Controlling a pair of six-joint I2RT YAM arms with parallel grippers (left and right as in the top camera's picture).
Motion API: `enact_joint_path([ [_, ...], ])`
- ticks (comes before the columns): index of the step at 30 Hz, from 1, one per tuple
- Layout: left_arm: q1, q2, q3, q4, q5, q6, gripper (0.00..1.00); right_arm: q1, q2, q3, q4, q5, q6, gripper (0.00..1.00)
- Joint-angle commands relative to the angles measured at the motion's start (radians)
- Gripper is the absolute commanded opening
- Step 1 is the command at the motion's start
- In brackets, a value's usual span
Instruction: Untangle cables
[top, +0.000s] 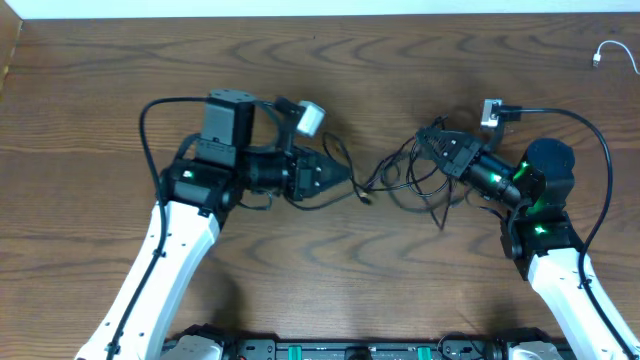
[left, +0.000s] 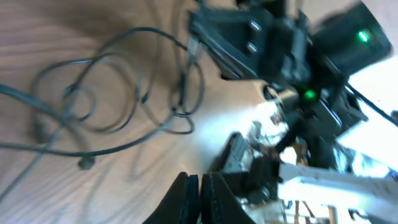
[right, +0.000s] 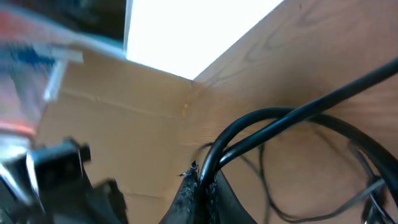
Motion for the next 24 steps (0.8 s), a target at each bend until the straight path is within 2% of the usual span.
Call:
enact_joint_path([
  [1,-0.058,0.0,0.01,0.003,0.044,0.066,0.13,-0.004,-0.006,0.008,0.014,0.042,0.163,0.01],
  [4,-0.127,0.0,0.01,0.003,-0.105,0.059,0.17,-0.004,-0.006,0.008,0.014,0.044,0.163,0.01],
  [7,-0.205,0.0,0.01,0.014,-0.306,-0.021,0.23,-0.004,-0.006,0.008,0.013,0.044,0.163,0.01],
  [10,-0.3,0.0,0.01,0.037,-0.566,-0.117,0.24,-0.004,-0.006,0.008,0.013,0.044,0.163,0.01],
  [18,-0.476,0.001,0.01,0.105,-1.049,-0.296,0.26,-0.004,-0.006,0.008,0.01,0.032,0.164,0.01],
  [20,-0.491,0.002,0.01,0.106,-1.108,-0.333,0.3,-0.004,-0.006,0.008,0.01,0.022,0.164,0.01],
  [24,-0.497,0.022,0.01,0.132,-1.116,-0.346,0.31,-0.004,-0.006,0.008,0.011,-0.008,0.18,0.01],
])
